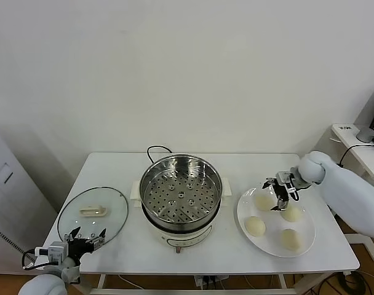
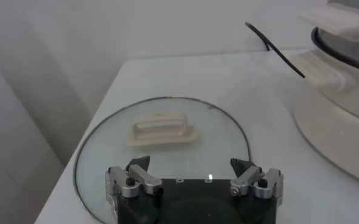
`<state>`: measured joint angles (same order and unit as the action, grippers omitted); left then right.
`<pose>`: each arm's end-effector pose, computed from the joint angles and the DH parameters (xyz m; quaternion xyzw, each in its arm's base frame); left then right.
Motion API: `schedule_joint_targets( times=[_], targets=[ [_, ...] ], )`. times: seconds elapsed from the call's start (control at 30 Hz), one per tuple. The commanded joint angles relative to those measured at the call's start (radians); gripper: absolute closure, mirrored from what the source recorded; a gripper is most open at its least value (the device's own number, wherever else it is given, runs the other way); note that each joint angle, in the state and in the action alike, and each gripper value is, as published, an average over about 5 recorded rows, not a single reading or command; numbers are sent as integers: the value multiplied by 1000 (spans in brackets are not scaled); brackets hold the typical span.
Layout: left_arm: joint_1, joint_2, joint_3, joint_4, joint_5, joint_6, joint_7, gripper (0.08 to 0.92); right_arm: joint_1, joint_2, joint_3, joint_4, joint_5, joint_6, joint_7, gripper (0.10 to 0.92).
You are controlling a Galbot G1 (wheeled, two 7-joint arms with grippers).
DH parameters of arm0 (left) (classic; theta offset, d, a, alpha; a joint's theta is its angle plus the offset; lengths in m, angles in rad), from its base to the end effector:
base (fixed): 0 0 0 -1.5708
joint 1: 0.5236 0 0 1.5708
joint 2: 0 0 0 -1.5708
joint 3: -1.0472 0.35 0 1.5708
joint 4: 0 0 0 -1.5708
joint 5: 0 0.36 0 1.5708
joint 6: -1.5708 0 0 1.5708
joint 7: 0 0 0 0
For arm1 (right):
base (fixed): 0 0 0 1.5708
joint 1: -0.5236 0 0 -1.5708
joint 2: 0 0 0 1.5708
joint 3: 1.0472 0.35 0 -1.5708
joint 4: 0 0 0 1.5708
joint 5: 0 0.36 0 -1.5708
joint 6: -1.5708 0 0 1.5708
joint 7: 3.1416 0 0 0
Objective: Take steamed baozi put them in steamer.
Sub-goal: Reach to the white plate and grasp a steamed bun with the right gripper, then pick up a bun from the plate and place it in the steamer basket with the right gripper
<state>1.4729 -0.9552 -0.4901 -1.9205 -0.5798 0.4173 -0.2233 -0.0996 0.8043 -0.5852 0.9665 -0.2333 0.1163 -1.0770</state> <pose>0.2287 0.1216 -0.3141 -0.0047 -0.9599 -0.0454 0.2767 0.5508 -0.1936 -0.2333 0.5255 -0.5483 0.5579 0.3347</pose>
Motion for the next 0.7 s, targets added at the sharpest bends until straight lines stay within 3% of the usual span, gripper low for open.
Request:
schedule_joint_targets(
  times=[0.03, 0.43, 0.7],
  targets=[
    [4, -1, -1, -9, -2, 0, 0, 177, 6, 74, -5, -94, -71, 24, -12, 215],
    [17, 0, -8, -28, -5, 1, -1, 177, -8, 77, 26, -96, -88, 22, -24, 385],
    [29, -4, -19, -39, -6, 2, -4, 177, 22, 45, -8, -34, -46, 19, -48, 435]
  ],
)
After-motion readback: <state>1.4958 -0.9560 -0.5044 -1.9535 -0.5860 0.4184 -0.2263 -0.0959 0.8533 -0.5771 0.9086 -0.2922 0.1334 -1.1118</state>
